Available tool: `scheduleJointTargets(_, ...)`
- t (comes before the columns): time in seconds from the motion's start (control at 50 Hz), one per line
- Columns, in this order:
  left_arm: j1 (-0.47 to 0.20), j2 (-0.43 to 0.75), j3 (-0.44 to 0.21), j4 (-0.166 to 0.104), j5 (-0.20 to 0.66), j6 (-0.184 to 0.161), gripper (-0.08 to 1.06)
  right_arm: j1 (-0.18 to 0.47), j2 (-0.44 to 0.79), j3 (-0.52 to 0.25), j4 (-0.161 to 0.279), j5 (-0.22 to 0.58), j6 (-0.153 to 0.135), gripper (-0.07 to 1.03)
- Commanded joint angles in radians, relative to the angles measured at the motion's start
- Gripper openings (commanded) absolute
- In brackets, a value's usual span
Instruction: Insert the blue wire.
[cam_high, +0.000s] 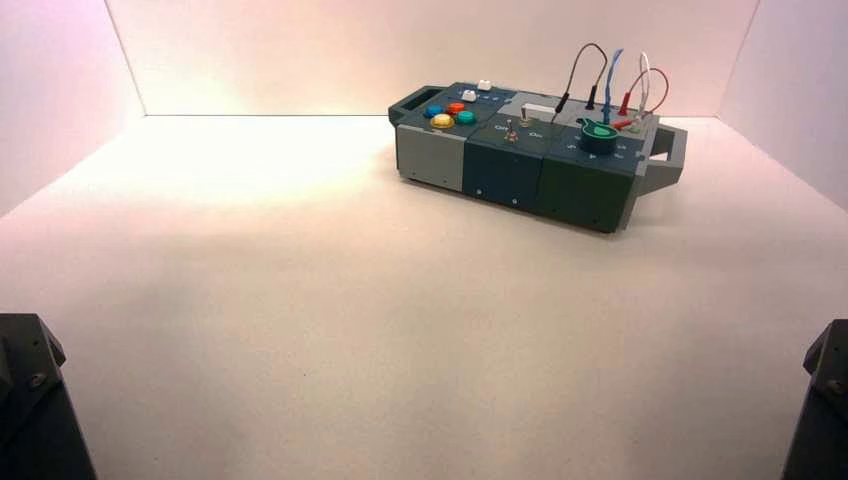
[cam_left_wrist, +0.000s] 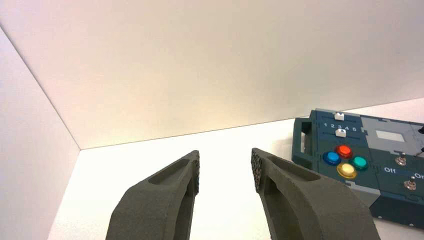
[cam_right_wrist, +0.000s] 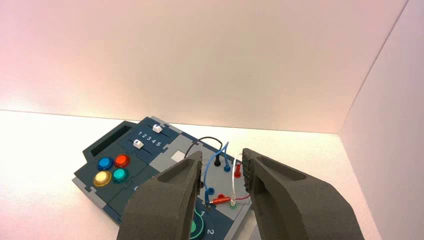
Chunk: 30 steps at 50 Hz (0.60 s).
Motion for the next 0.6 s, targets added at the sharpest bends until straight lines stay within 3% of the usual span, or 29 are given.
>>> scheduleJointTargets(0.02,0.003,-0.005,-0.015,0.003,-0.011,-0.002,0.56,-0.005,-0.005,-0.015,0.003,-0.012,0.002,0.44)
scheduleJointTargets(0.44,0.003,-0.005,-0.015,0.008,-0.006,0.009,0.56,-0.003,-0.002,-0.008,0.003,-0.006,0.002,0.44)
scheduleJointTargets(0.6,-0.018,-0.005,-0.031,0.012,0.026,0.011,0.56,0.002,-0.006,-0.058,0.003,0.114,0.002,0.44)
